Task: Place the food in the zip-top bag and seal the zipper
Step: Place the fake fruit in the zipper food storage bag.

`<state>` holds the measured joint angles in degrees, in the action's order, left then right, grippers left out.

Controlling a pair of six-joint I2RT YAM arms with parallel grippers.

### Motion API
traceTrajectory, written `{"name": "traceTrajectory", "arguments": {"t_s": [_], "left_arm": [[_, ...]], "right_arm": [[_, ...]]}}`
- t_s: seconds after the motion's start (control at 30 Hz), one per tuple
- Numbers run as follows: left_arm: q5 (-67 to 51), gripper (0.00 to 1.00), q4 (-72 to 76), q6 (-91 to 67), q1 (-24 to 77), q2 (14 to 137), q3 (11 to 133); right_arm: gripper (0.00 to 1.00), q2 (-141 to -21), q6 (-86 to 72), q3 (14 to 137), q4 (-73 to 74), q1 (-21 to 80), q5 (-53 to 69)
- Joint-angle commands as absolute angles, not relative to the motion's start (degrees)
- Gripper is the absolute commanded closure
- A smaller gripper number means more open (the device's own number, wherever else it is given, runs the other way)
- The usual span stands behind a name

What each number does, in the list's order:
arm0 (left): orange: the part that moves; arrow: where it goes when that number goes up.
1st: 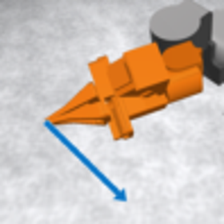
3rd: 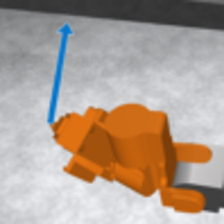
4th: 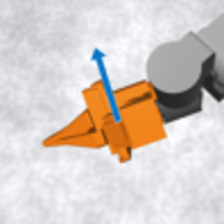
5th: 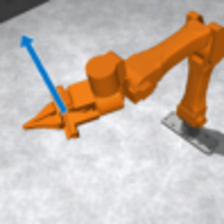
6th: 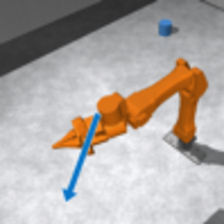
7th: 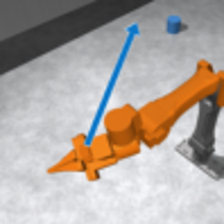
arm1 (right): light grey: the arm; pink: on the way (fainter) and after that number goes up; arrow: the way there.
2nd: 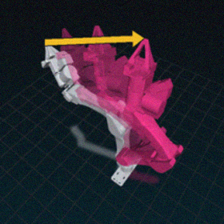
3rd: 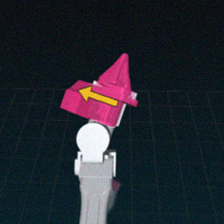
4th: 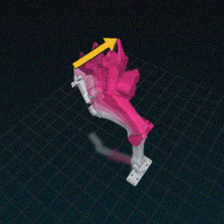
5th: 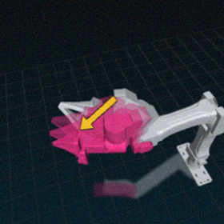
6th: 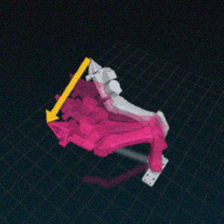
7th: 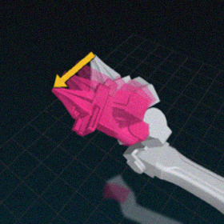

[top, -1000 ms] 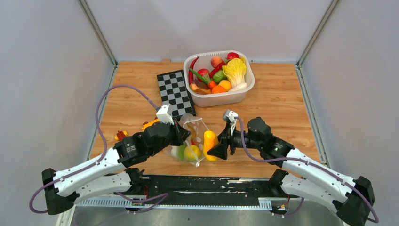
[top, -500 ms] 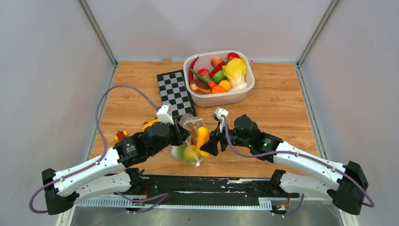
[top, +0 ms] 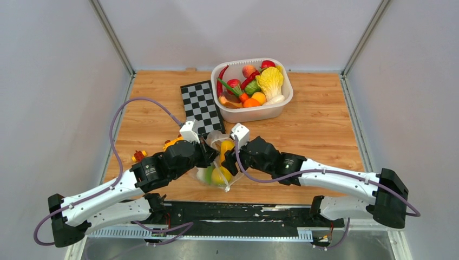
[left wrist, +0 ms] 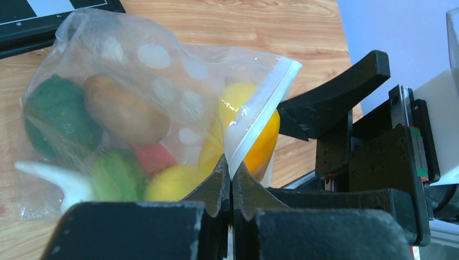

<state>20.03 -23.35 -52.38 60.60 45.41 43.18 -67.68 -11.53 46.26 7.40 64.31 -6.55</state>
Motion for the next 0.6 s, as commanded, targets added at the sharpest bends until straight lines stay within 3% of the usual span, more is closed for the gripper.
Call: {"name": "traceTrajectory", "arguments": {"t_s": [0.0,0.33,0.57], "left_arm": [[21.14,1.00,-21.60,-52.33,60.60,44.15,44.56],[24.89,1.00,-22.29,-53.02,60.60,40.20,43.33],[25.74,1.00,-21.65,-53.35,60.53,40.04,42.61]], "right_arm": [[0.49,-68.96,-10.35,49.90,2.18,64.62,-12.51],[0.20,-68.11,-10.06,49.42,0.51,64.59,5.58],[0.15,-60.41,-11.65,45.58,-2.29,64.49,6.66]]}}
